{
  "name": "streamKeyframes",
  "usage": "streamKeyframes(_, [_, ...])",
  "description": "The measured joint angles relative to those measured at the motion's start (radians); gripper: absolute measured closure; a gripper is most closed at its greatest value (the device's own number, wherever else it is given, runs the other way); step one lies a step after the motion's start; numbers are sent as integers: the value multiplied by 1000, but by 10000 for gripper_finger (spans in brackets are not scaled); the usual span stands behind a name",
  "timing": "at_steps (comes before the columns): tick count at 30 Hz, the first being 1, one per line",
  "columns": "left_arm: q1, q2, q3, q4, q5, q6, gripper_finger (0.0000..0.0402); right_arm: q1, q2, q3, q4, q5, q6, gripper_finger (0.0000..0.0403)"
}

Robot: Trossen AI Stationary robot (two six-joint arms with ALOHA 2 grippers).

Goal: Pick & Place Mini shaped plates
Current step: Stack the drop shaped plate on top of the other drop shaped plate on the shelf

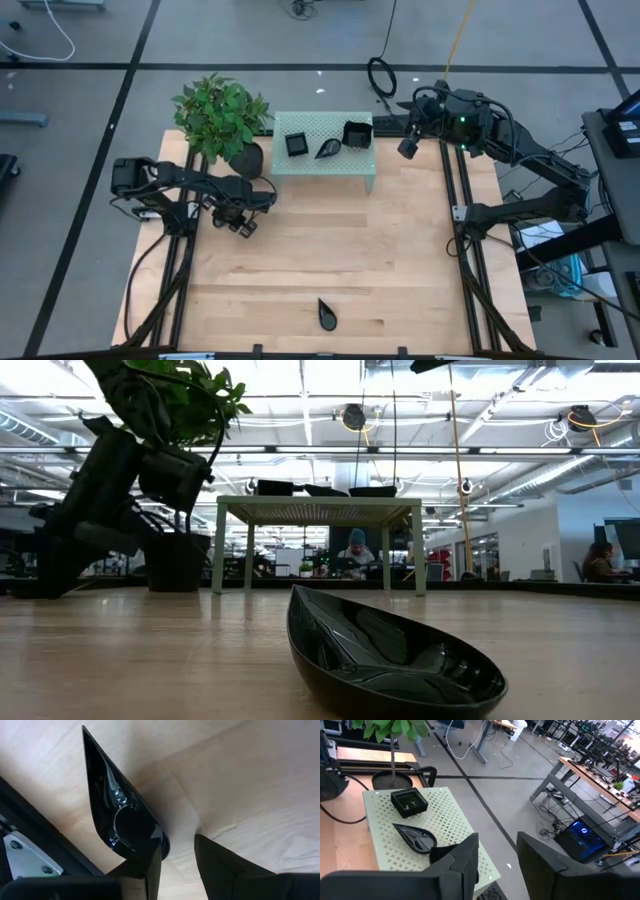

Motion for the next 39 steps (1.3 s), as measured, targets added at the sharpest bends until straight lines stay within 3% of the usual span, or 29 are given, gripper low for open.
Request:
streamKeyframes(11, [36,2,-3,8,-58,91,285,0,0,0,7,-1,79,277])
streamKeyframes(21, [45,4,-5,27,-63,72,395,0,0,0,6,-1,96,277])
streamKeyframes(29, [19,5,4,27,65,9,394,0,0,0,6,-2,96,277])
streamKeyframes(33, [-46,5,49,57,202,-4,392,0,0,0,-1,-2,90,277])
streamKeyframes(39, [-191,5,163,231,260,-54,396,0,0,0,-2,-3,68,277])
